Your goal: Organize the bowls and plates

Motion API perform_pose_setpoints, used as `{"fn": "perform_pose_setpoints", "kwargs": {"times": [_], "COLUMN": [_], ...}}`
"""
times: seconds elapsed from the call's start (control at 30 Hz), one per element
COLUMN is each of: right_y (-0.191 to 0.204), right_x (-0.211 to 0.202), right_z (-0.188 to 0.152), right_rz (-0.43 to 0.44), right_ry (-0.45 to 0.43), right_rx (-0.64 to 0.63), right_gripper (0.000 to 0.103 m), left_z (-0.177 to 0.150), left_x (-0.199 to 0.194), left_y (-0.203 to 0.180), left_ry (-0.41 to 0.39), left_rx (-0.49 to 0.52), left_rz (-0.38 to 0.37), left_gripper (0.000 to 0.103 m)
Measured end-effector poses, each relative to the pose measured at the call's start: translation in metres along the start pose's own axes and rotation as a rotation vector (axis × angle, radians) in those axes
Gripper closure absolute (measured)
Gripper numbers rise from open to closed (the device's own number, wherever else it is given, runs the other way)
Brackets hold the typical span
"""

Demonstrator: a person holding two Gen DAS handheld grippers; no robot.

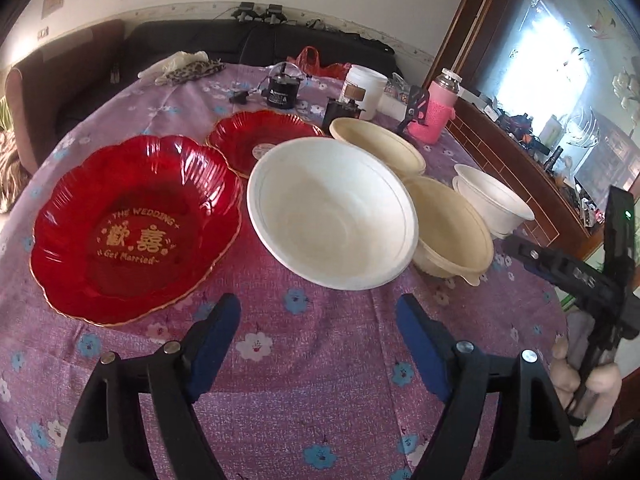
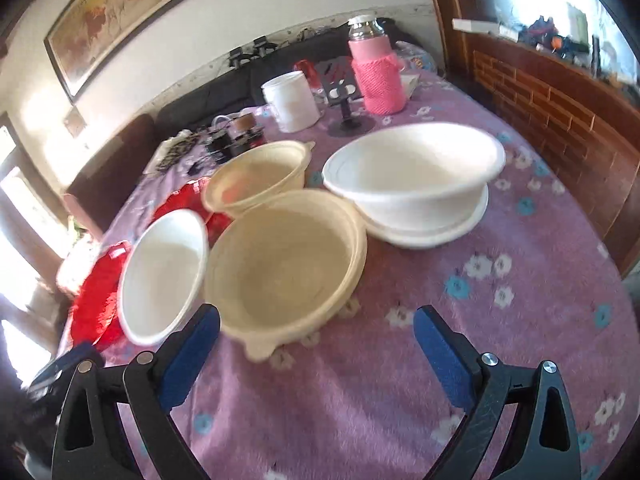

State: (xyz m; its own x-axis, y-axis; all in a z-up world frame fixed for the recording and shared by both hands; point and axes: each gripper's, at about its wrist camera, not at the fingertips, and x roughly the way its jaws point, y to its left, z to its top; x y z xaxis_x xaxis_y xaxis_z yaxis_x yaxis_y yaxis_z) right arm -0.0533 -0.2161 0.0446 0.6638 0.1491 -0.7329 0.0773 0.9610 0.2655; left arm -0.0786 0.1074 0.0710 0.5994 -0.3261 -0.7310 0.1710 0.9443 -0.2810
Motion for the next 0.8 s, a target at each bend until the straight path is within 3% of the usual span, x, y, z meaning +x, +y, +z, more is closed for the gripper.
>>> {"fn": "perform_pose_setpoints", "kwargs": {"times": [0.17, 0.27, 0.33, 0.4, 0.5, 0.63, 0.8], "right_y": [-0.009, -0.007, -0.006, -0.010, -0.020, -0.031, -0.053], "right_x": [0.040, 0.057, 0.065, 0.069, 0.063, 0.045, 0.021], "right_z": [0.016, 0.020, 0.019, 0.016, 0.010, 0.000, -0.019], "right_rz": [-0.001, 0.024, 0.052, 0.064, 0.093, 0.071, 0.117], "right_ry": [0.065, 0.091, 0.116, 0.141, 0.146, 0.139, 0.179], "right_rx": [0.103, 0.133, 0.146, 0.177, 0.192, 0.170, 0.171], "right_gripper": [0.007, 0.020, 0.050, 0.070, 0.083, 0.086, 0.088], "left_z": [-0.004, -0.006, -0.008, -0.008, -0.009, -0.011, -0.010], "left_x": [0.005, 0.007, 0.008, 0.009, 0.011, 0.016, 0.030], "left_y": [-0.008, -0.015, -0.019, -0.021, -0.028, -0.037, -0.055], "left_ry": [0.010, 0.018, 0.022, 0.031, 0.042, 0.065, 0.120], "left_rx": [0.015, 0.030, 0.032, 0.028, 0.038, 0.054, 0.051], "left_rz": [-0.027, -0.039, -0.049, -0.059, -0.076, -0.097, -0.157], "left_gripper": [0.023, 0.023, 0.023, 0.023, 0.023, 0.023, 0.023]}}
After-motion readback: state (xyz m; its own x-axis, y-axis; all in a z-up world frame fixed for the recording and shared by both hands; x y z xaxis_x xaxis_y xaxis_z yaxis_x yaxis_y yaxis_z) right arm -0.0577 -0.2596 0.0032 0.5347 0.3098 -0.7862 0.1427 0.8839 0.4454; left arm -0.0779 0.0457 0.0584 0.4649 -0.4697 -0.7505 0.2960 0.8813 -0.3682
